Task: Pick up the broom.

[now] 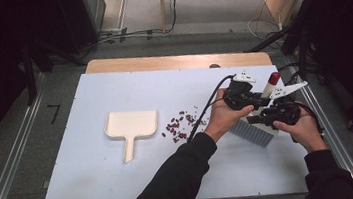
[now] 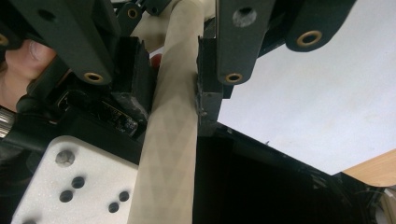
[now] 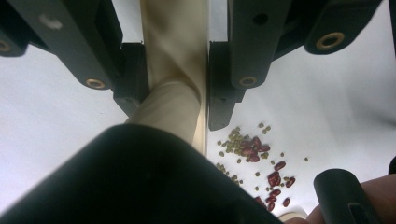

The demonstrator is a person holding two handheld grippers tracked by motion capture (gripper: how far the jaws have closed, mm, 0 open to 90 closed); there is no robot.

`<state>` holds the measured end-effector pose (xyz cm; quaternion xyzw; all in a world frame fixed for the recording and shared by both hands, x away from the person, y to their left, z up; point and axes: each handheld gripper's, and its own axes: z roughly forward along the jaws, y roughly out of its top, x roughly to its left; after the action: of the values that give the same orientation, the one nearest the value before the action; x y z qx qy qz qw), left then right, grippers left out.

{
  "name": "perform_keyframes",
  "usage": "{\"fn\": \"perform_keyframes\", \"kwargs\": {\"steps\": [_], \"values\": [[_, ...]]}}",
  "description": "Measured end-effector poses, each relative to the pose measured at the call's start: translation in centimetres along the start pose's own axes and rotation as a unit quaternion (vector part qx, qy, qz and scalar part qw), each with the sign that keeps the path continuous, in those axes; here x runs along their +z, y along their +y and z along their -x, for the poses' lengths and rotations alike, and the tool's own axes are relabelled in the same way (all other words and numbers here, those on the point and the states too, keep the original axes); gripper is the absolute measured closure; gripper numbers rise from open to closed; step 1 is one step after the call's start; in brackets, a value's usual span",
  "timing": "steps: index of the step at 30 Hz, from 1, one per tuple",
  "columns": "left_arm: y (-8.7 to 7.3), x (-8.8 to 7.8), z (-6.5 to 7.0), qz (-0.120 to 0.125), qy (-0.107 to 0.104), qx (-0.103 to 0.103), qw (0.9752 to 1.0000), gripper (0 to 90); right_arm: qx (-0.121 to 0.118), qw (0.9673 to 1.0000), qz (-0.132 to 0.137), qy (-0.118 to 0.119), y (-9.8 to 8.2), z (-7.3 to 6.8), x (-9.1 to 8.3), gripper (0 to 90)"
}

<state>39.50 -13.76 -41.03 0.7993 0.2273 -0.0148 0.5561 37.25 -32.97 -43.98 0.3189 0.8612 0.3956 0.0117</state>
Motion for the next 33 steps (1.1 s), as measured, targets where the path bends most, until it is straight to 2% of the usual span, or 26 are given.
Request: {"fn": "perform_keyframes", "kwargs": {"steps": [5,11,14,16,23,26,29,33], "values": [[0.0,0.0,0.1,0.001,0.006,0.012,0.9999,70.3,0.006,0.9999,-0.003,-0.008,0.1,0.0,0.1,62.7],[-0.1,-0.1,0.0,0.006,0.008,0.006,0.9999,70.3,0.006,1.0,0.001,-0.004,0.0,0.0,0.4,62.4],[0.0,-0.3,-0.2,0.023,-0.002,-0.014,0.9996,70.5,0.008,0.9999,0.002,-0.008,-0.1,-0.2,1.0,61.6],[-0.1,-0.3,-0.2,0.02,-0.002,-0.007,0.9998,70.6,0.011,0.9999,0.004,-0.011,-0.4,-0.3,1.3,62.7],[-0.1,-0.4,0.0,0.023,0.001,-0.005,0.9997,70.4,0.031,0.9995,0.008,0.002,-0.4,0.0,1.3,64.1],[-0.1,-0.5,0.0,0.026,0.003,-0.011,0.9996,69.8,0.035,0.9993,0.011,0.009,-0.4,0.0,1.3,64.3],[-0.1,-0.6,-0.1,0.023,0.016,-0.004,0.9996,61.5,0.037,0.9992,0.011,0.008,-0.4,0.0,1.3,64.3],[-0.2,-1.0,-0.2,0.028,0.021,-0.012,0.9993,55.2,0.04,0.9991,0.016,0.006,-0.3,0.0,1.2,64.4]]}}
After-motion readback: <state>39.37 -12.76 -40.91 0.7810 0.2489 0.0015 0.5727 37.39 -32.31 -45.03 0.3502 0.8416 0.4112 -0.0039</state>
